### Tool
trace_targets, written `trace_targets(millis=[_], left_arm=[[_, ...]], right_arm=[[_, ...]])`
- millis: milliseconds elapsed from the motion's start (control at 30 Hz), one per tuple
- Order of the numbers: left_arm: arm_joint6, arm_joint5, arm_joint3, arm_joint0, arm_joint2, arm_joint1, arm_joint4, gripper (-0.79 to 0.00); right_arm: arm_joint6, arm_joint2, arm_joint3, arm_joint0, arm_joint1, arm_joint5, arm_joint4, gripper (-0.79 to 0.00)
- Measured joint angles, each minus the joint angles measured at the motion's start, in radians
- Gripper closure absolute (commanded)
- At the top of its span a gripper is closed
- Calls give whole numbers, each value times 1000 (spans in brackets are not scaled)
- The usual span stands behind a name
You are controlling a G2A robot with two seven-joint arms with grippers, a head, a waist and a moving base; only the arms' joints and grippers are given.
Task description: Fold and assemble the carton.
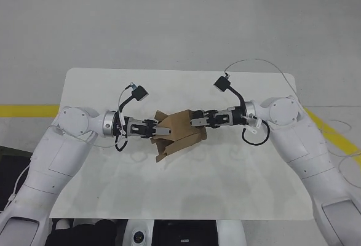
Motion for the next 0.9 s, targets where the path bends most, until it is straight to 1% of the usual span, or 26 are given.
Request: trace_targets(millis=[500, 700, 900], left_arm=[[4, 3, 15, -5, -5, 0, -11, 0], [1, 5, 21, -7, -2, 0, -13, 0], [-1, 7, 24, -9, -1, -1, -14, 0]], right_arm=[[24, -69, 35, 17, -24, -21, 120, -360], [29, -73, 12, 17, -11, -16, 180, -354], [59, -97, -2, 32, 3, 13, 186, -357]])
